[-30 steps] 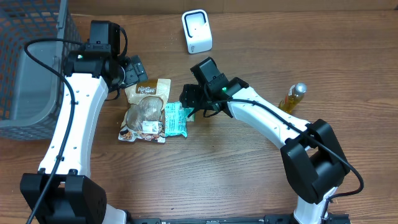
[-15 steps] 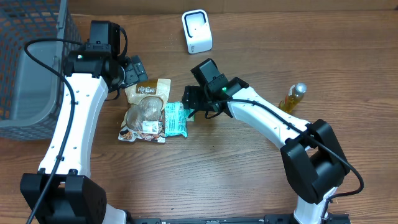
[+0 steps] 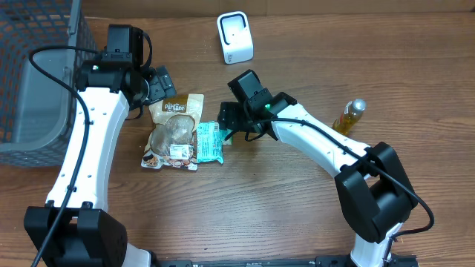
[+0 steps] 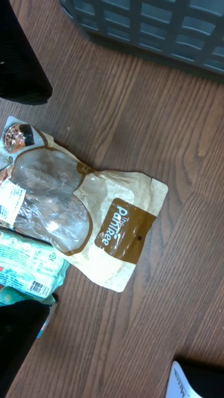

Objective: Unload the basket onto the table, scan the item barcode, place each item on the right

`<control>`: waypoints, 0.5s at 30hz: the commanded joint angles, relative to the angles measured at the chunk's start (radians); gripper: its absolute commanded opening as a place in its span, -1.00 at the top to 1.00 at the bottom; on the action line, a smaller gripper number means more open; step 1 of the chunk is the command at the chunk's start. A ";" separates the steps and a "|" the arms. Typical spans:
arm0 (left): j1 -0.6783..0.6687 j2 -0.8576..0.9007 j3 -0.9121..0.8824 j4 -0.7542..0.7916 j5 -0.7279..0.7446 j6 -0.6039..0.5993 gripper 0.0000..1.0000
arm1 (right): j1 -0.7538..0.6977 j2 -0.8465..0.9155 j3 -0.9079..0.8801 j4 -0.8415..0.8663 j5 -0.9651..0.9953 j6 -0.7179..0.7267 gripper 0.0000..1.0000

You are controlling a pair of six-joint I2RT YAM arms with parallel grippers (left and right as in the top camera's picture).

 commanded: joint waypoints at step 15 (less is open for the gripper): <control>-0.002 -0.006 0.012 0.000 -0.007 0.003 -0.99 | 0.003 -0.010 0.001 0.003 0.009 0.000 -0.47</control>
